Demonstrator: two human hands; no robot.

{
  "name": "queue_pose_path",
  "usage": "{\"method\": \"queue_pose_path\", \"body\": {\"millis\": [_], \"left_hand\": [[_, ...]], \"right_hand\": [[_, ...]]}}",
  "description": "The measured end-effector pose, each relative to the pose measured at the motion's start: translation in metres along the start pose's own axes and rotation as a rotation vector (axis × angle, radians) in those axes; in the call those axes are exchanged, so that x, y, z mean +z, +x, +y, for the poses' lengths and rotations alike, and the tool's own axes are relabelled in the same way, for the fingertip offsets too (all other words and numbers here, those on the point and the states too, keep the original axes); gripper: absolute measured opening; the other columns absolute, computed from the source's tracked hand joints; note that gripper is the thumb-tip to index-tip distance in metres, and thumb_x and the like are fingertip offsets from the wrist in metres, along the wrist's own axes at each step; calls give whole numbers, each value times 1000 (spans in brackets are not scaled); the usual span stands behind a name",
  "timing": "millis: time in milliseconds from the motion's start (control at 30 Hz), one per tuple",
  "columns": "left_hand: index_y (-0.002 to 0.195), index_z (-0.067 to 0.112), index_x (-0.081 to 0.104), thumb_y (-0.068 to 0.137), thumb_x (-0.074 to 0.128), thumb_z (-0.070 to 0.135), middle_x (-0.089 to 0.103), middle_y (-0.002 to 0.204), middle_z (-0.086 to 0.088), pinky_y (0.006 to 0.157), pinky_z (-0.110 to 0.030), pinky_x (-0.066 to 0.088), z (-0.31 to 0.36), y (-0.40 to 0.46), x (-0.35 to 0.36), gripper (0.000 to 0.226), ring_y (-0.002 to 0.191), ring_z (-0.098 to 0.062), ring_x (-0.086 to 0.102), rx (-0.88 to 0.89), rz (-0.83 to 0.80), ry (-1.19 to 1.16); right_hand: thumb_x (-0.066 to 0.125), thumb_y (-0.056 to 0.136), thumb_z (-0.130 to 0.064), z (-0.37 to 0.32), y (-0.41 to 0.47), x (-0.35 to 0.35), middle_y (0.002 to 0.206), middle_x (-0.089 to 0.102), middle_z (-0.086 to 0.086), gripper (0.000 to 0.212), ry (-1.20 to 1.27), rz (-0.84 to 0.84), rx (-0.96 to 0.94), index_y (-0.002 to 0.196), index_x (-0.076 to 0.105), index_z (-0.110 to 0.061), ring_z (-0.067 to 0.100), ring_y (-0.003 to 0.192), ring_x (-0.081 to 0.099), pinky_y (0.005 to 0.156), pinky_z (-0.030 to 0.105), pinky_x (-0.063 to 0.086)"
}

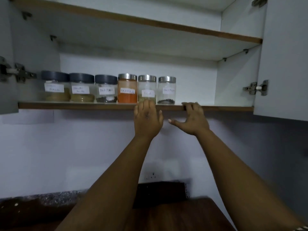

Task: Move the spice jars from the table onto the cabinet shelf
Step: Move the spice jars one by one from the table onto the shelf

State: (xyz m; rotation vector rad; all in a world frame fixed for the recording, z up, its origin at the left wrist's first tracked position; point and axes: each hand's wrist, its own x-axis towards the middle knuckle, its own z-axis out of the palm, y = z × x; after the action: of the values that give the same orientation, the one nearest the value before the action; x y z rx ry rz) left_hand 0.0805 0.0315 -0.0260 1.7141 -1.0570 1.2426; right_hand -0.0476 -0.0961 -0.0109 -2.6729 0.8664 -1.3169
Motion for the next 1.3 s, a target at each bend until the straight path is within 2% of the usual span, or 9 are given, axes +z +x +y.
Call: {"method": "queue_pose_path", "body": {"millis": [100,267,533,667,767,933,1100,1200,1300], "left_hand": [[127,1,56,85,62,26,57,129,-16,105,-47,39,1,-39,-8,49,123,-34,51,89,-12,-94],[131,2,52,83,63,26,58,127,-15,101,-46,41,-26,-160,-10,54,119,-33,53,-118,-79,-216],[137,0,47,83,68,30,53,130,-18,101,-46,41,-35,-362,-13,65,122,-37,47,-352,-731,-146],[121,0,55,74,71,23,59,118,-16,91,-42,44,-23,-412,-16,55,110,-36,54,-367,-860,-206],[113,-1,57,76,69,28,58,113,-16,92,-40,42,-21,-426,-15,48,107,-33,52,-352,-927,-187],[128,6,52,80,63,30,56,124,-9,95,-41,44,-22,-431,-17,55,115,-28,50,-355,-944,-171],[140,17,42,82,58,56,55,133,-3,97,-39,42,-23,-429,-24,72,121,-22,51,-306,-855,-142],[143,22,36,71,53,80,47,142,-1,103,-41,40,-13,-414,-22,93,127,-17,46,-247,-872,-128],[145,17,31,66,77,60,47,138,-1,92,-28,46,-5,-391,-16,101,120,-13,50,-479,-855,-432]], "right_hand": [[64,81,-59,11,-57,46,147,40,14,86,63,220,97,147,35,-12,33,137,36,112,48,31],[63,86,-49,51,-172,126,145,43,15,82,104,-148,498,149,27,-12,30,138,36,118,49,20],[51,88,-63,74,-331,189,155,28,21,91,-18,-588,523,152,23,-6,36,142,27,117,45,20],[68,79,-59,67,-378,211,144,35,16,88,38,-821,279,141,36,-5,34,135,33,109,38,29],[77,73,-52,61,-392,226,150,28,11,98,114,-907,238,149,29,-13,31,140,26,113,40,28],[80,74,-37,61,-387,243,143,33,14,91,127,-914,244,149,32,-17,33,130,40,106,39,38],[72,68,-66,67,-348,231,146,36,7,93,262,-816,511,143,34,-25,27,128,44,90,30,37],[52,42,-96,58,-308,213,132,49,3,107,298,-741,649,127,42,-32,16,105,51,81,32,42],[38,32,-106,46,-275,197,113,59,3,122,256,-718,615,119,53,-21,19,94,58,77,35,49]]}}
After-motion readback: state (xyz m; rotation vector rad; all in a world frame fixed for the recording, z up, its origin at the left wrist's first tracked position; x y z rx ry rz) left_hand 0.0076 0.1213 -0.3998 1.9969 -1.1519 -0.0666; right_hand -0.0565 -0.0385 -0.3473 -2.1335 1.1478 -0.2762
